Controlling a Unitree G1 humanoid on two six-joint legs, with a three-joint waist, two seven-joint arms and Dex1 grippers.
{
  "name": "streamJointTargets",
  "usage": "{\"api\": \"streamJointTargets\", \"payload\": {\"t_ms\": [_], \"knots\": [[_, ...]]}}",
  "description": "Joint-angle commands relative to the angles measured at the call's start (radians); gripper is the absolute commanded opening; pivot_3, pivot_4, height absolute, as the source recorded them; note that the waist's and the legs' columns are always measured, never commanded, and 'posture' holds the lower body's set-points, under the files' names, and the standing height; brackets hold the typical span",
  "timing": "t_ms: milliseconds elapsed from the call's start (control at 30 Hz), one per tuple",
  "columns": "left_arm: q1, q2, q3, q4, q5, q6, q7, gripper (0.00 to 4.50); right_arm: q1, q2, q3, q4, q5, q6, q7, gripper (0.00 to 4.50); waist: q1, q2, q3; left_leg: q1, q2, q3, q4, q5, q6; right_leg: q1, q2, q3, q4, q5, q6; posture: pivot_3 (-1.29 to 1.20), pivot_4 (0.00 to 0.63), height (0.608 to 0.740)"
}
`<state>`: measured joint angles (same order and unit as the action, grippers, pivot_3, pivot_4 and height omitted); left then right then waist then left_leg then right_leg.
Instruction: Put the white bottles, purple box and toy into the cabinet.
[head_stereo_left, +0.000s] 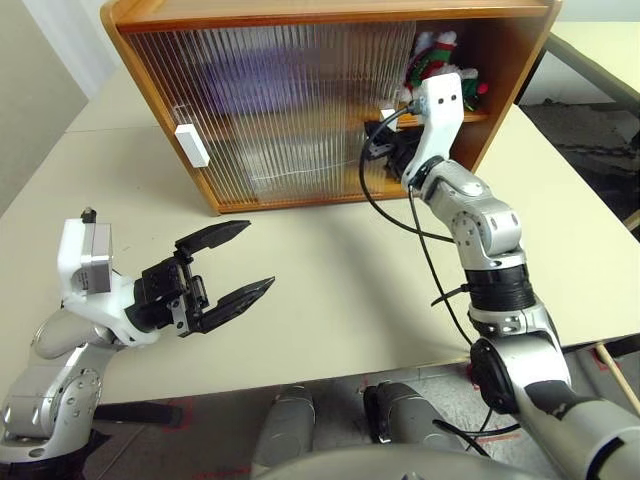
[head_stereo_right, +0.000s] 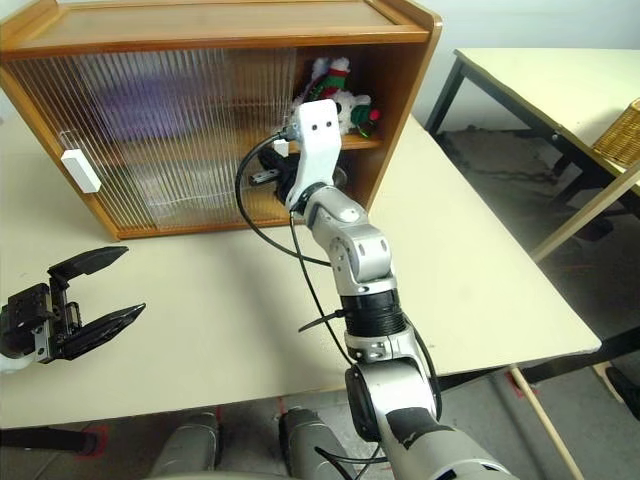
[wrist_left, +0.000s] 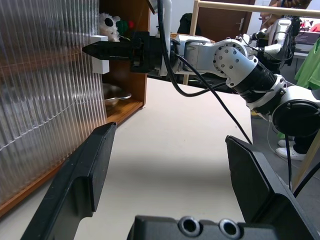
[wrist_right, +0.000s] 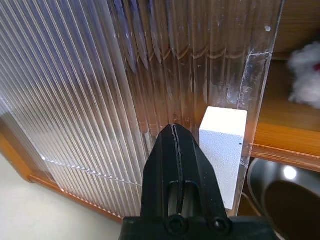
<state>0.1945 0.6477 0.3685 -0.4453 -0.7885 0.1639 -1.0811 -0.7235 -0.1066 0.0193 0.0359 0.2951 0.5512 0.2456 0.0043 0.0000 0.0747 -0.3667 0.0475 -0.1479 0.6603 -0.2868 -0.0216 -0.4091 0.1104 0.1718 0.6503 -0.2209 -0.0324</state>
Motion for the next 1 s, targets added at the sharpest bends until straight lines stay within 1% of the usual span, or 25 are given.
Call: {"api": "streamJointTargets", "payload": {"t_ms": [33, 333, 600, 733, 1000], "knots": [[-0.009, 0.002, -0.02, 0.02, 0.013, 0.004, -0.005, 4.5, 0.014, -0.036, -0.05, -0.008, -0.019, 0.008, -0.031, 0.01, 0.0, 0.0, 0.0, 0.0, 0.0, 0.0, 0.0, 0.0, 0.0, 0.0, 0.0, 0.0, 0.0, 0.0, 0.001, 0.04, 0.089, 0.74], [-0.033, 0.003, -0.035, 0.034, 0.013, 0.004, -0.008, 4.5, 0.044, -0.069, -0.067, -0.037, -0.03, 0.005, -0.053, 0.01, -0.001, 0.0, 0.0, 0.0, -0.001, -0.002, 0.001, 0.001, 0.002, 0.0, 0.0, 0.0, 0.0, 0.001, 0.004, 0.03, 0.086, 0.74], [-0.038, 0.007, -0.036, 0.04, 0.013, 0.006, -0.015, 4.5, 0.052, -0.132, -0.099, -0.002, -0.05, -0.025, -0.05, 0.01, -0.002, -0.001, 0.0, 0.0, -0.002, -0.003, 0.001, 0.001, 0.002, 0.0, 0.0, 0.001, 0.0, 0.0, 0.005, 0.02, 0.087, 0.74], [-0.04, 0.007, -0.037, 0.043, 0.013, 0.006, -0.018, 4.5, 0.053, -0.154, -0.108, 0.011, -0.055, -0.035, -0.049, 0.01, -0.003, -0.001, 0.0, 0.0, -0.002, -0.003, 0.001, 0.001, 0.002, 0.0, 0.0, 0.001, 0.0, 0.0, 0.008, 0.01, 0.087, 0.74], [-0.055, 0.002, -0.047, 0.057, 0.017, 0.004, -0.024, 4.5, 0.056, -0.169, -0.119, 0.014, -0.058, -0.04, -0.049, 0.01, -0.009, -0.001, 0.0, 0.001, -0.002, -0.004, 0.001, 0.002, 0.003, 0.0, 0.001, 0.002, 0.0, 0.0, 0.011, 0.01, 0.084, 0.74]]}}
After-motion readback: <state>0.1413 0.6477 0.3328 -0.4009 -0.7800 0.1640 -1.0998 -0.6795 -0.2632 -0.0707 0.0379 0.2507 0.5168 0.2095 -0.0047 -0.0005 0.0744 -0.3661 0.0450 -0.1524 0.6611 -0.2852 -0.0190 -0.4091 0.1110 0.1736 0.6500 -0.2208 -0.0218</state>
